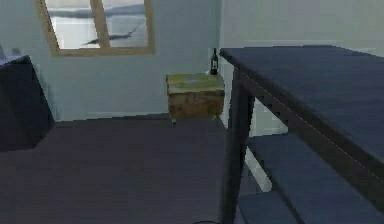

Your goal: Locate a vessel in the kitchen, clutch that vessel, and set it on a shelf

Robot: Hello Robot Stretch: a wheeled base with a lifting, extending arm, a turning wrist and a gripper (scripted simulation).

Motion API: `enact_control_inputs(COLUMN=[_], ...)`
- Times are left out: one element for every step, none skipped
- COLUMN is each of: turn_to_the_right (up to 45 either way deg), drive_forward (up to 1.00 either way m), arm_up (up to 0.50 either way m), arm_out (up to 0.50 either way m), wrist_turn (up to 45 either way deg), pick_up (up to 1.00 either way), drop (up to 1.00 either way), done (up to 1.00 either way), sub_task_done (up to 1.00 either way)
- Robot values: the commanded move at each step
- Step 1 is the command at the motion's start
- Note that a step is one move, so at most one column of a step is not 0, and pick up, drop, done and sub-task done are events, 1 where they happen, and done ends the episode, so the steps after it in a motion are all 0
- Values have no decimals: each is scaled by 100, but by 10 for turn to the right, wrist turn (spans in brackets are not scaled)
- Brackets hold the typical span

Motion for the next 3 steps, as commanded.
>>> enact_control_inputs(turn_to_the_right=[-150,0,0], drive_forward=[0,0,0], arm_up=[0,0,0], arm_out=[0,20,20], wrist_turn=[0,0,0], pick_up=[0,0,0], drop=[0,0,0], done=[0,0,0], sub_task_done=[0,0,0])
